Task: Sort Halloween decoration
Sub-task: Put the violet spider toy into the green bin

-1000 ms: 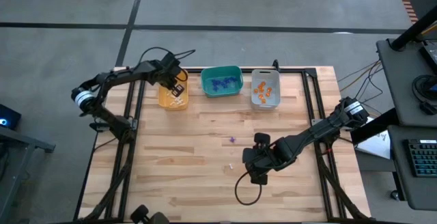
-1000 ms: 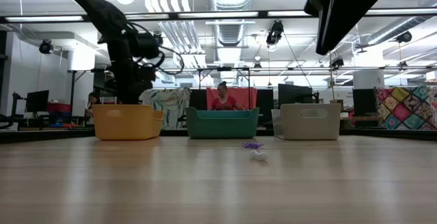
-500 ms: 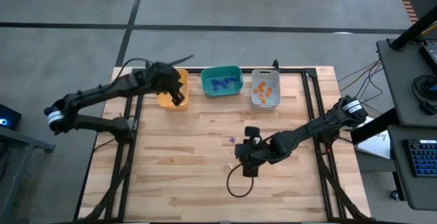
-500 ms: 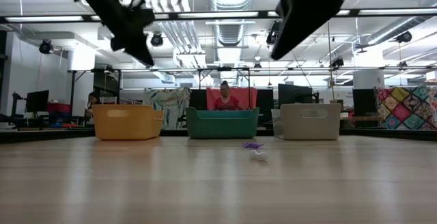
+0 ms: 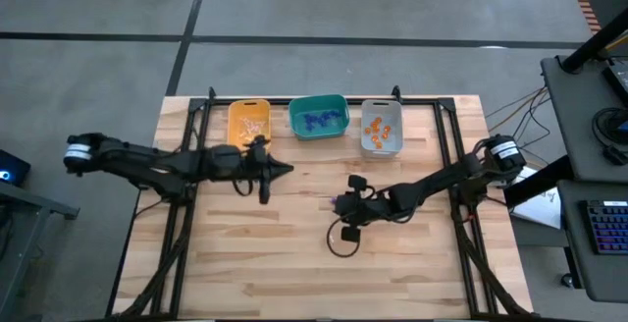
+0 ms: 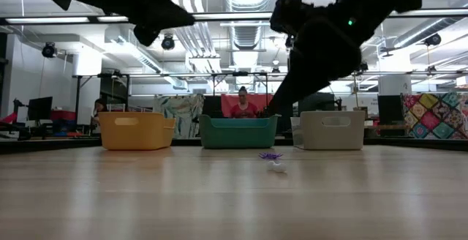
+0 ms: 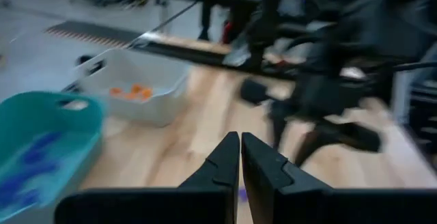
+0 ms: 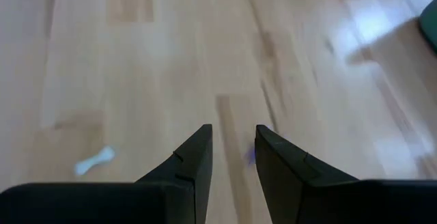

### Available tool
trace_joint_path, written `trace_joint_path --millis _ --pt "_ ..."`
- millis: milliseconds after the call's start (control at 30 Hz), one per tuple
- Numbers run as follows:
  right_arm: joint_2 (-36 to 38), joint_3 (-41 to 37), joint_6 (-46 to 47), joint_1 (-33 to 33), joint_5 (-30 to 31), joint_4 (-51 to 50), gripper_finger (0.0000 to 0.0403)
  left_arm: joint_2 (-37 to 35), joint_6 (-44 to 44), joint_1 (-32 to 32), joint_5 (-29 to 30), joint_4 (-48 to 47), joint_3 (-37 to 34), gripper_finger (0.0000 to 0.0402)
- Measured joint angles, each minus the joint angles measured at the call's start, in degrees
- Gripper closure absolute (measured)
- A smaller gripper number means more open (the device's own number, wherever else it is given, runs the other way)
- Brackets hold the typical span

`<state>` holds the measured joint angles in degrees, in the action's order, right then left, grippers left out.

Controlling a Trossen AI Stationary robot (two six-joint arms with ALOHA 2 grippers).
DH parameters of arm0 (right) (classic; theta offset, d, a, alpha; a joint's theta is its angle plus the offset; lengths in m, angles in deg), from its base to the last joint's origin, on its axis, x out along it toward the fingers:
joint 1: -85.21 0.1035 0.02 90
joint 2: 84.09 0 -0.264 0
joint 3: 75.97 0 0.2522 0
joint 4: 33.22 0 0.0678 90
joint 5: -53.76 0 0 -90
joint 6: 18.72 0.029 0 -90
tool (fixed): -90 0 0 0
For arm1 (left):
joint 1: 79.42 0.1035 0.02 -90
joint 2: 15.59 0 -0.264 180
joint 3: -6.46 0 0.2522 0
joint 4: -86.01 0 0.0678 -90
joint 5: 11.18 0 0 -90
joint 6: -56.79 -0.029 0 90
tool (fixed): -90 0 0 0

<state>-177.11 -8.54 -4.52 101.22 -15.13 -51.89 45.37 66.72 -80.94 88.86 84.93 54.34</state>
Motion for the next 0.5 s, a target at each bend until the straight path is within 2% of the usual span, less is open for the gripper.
trace_joint_path --millis 267,367,500 --pt "0.02 -7.23 -3.36 -2.66 -0.02 14.09 0.0303 10.13 2.62 -2.73 0.09 16.45 -3.87 0.0401" --pt "0.02 -9.01 -2.23 -3.39 -0.02 15.36 0.0303 16.29 3.27 -2.92 0.09 21.01 -3.42 0.0401" --pt "0.02 -10.25 1.02 -3.67 -0.04 15.30 0.0303 24.60 4.06 -2.95 0.11 22.44 -0.58 0.0401"
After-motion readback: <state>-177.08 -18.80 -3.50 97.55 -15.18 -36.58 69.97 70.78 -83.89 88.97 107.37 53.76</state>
